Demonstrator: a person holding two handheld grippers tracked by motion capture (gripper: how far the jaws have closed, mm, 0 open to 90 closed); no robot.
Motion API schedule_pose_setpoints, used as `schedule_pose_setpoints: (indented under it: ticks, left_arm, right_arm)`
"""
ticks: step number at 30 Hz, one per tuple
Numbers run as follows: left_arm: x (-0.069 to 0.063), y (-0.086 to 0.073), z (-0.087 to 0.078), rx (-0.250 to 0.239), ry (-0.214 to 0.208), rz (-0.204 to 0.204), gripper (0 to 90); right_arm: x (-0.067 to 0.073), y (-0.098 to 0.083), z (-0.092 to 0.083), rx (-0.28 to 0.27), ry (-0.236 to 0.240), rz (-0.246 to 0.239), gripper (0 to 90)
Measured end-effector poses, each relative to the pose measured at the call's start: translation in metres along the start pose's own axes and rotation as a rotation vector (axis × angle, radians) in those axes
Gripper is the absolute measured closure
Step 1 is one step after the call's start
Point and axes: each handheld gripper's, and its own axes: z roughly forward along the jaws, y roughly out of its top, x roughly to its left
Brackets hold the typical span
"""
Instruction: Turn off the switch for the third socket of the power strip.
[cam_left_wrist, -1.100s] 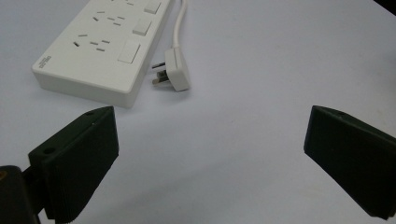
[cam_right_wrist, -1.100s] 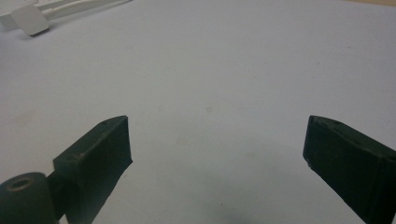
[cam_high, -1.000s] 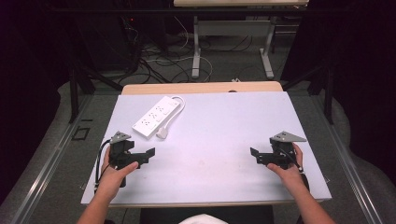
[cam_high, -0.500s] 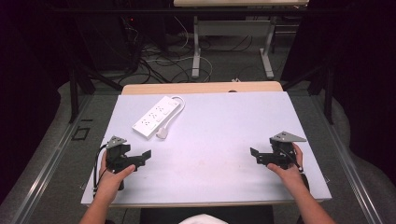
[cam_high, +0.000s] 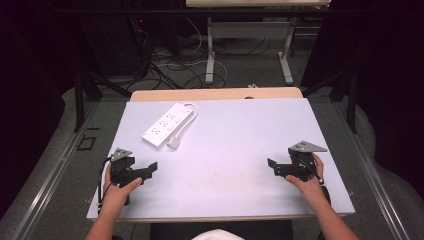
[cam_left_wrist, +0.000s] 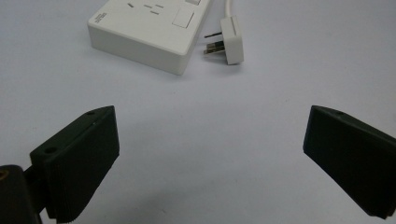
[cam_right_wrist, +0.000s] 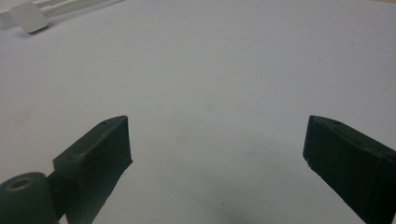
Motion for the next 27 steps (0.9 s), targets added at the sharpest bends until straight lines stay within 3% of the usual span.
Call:
schedule_pose_setpoints:
  ticks: [11,27]
  left_arm:
    - [0.0043,-0.0038,0.002,0.028,0.019,0.006,4.1]
    - [0.0046,-0.0054,0.0041,0.016,0.025,0.0,4.2]
  right_arm:
    - [-0.0018,-0.0002,0.0005,0.004,-0.003,-0.006,6.9]
    - [-0.0025,-0.0006,0.0024,0.011,0.001,0.002,6.9]
